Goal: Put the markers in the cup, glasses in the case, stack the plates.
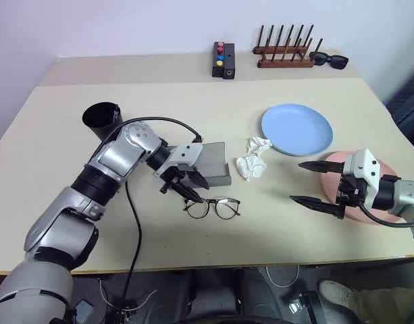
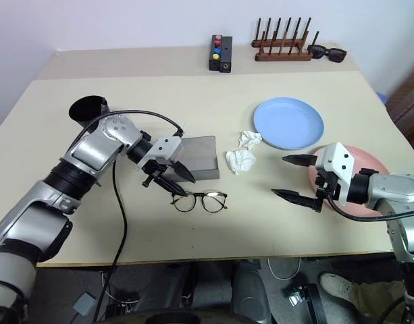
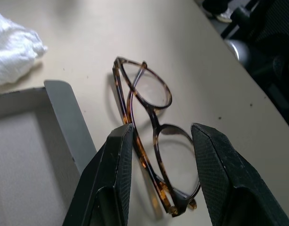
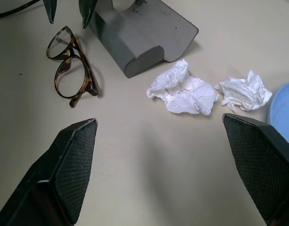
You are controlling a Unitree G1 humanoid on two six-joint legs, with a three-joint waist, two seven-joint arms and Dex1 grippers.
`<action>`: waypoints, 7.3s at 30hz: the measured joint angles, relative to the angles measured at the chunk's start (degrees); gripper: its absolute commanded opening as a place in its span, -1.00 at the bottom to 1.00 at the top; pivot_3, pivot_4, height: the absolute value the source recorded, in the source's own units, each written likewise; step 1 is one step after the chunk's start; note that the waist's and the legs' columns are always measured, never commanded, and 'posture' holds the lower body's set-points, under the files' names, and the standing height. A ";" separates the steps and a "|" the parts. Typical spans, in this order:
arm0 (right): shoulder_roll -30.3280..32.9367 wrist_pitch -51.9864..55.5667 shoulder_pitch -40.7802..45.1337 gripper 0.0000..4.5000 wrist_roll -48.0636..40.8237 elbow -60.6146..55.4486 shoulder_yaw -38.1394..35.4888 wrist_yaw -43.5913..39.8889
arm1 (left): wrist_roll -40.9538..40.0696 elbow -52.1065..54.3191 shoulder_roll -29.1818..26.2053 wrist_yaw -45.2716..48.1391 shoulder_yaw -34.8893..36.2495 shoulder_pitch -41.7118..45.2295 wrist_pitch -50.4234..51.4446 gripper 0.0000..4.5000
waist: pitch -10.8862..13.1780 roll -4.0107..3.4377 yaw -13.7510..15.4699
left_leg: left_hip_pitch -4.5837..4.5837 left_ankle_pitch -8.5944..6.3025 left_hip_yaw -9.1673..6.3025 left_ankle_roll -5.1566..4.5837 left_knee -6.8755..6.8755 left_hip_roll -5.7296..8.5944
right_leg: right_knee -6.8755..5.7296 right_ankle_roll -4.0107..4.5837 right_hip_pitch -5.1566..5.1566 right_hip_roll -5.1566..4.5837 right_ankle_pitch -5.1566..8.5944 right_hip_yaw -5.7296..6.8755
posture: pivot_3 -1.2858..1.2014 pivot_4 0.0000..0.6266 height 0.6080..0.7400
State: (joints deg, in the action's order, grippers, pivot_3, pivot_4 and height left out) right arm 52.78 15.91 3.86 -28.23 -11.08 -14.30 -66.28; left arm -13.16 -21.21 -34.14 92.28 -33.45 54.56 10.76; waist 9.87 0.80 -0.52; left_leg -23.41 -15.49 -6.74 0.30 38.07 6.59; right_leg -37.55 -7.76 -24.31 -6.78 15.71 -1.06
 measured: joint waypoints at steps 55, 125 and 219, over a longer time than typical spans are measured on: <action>-0.61 0.05 -1.03 0.94 -0.20 -1.47 0.53 2.80 | 9.47 -6.92 9.91 -2.12 -0.54 -0.97 -5.39 -0.11 | 0.00 0.01 0.05 | 0.00 0.00 0.00 -0.01 0.03 0.01 | -0.01 0.00 0.00 0.01 0.00 0.00 | 0.03 -0.52 1.00; -3.30 -1.83 3.18 0.94 0.91 2.29 4.47 2.40 | 9.33 -10.74 6.69 -8.47 14.40 -0.93 -1.61 -0.97 | -0.05 -0.03 -0.05 | 0.01 0.00 0.00 -0.01 0.07 0.02 | -0.02 -0.04 0.03 0.00 -0.02 0.00 | 0.03 -0.52 1.00; -4.44 -1.08 3.60 0.94 0.95 1.18 3.28 3.85 | 10.20 5.01 0.60 -10.91 20.48 -12.53 7.75 -0.97 | -0.05 -0.03 0.02 | 0.00 -0.01 0.00 -0.02 0.08 0.02 | -0.05 -0.05 0.01 -0.01 -0.03 -0.01 | 0.03 -0.52 1.00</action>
State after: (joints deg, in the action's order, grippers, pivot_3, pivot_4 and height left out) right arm 48.34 14.83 7.46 -27.28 -9.90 -11.02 -62.42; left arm -2.96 -16.21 -33.55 81.37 -12.97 42.03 18.51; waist 9.81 0.77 -0.50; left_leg -23.41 -15.50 -6.75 0.28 38.14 6.60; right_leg -37.60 -7.81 -24.30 -6.79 15.68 -1.07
